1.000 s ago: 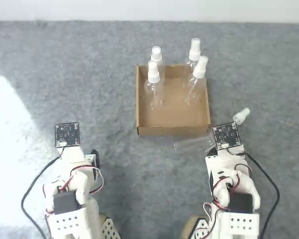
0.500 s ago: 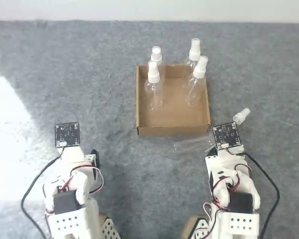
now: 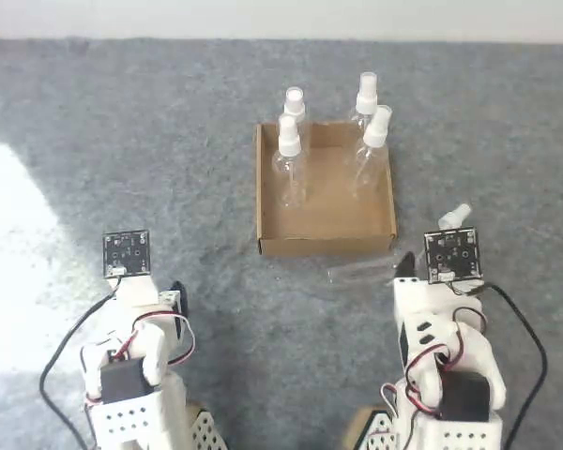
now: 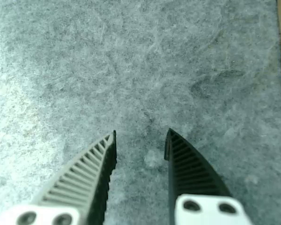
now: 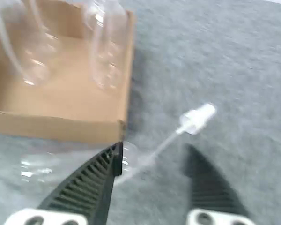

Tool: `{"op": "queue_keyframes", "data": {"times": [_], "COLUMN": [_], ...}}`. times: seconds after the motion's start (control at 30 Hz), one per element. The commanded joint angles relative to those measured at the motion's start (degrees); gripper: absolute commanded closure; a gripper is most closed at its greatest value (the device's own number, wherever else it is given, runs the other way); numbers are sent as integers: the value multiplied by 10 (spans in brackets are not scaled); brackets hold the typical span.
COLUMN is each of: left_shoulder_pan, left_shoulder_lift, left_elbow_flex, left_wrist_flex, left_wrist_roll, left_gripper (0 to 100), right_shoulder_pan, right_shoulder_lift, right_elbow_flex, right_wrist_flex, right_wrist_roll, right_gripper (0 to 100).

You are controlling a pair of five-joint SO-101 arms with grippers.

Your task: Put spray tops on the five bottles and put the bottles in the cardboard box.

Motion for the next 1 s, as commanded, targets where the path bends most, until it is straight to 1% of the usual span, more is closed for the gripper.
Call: {"op": "queue_keyframes", "data": {"times": [0.0,0.07,0.17,0.33,0.43,0.5,0.6,0.67,0.77,0.87,0.97], "left_shoulder_pan": [2,2,2,2,2,2,2,2,2,2,2], "left_shoulder_lift": [-11,-11,-11,-11,-11,-11,-11,-11,-11,-11,-11], "left_elbow_flex": [-6,-6,-6,-6,-6,-6,-6,-6,-6,-6,-6], "left_wrist_flex": [8,8,8,8,8,8,8,8,8,8,8], "left_wrist_roll": [-4,-4,-4,-4,-4,-4,-4,-4,-4,-4,-4], "left_gripper": [848,848,848,848,848,848,848,848,848,848,848], "right_shoulder_pan": [-55,-73,-96,-131,-146,-152,-155,-156,-157,-157,-157], "right_shoulder_lift": [89,145,246,417,494,531,575,598,626,655,679], "right_elbow_flex": [-67,-88,-136,-220,-256,-268,-280,-289,-301,-312,-326], "right_wrist_flex": [-1,-6,-14,8,13,18,36,51,50,25,-7], "right_wrist_roll": [-77,-99,-135,-280,-371,-404,-440,-460,-475,-483,-523], "right_gripper": [675,655,664,706,671,627,571,551,566,588,604]}}
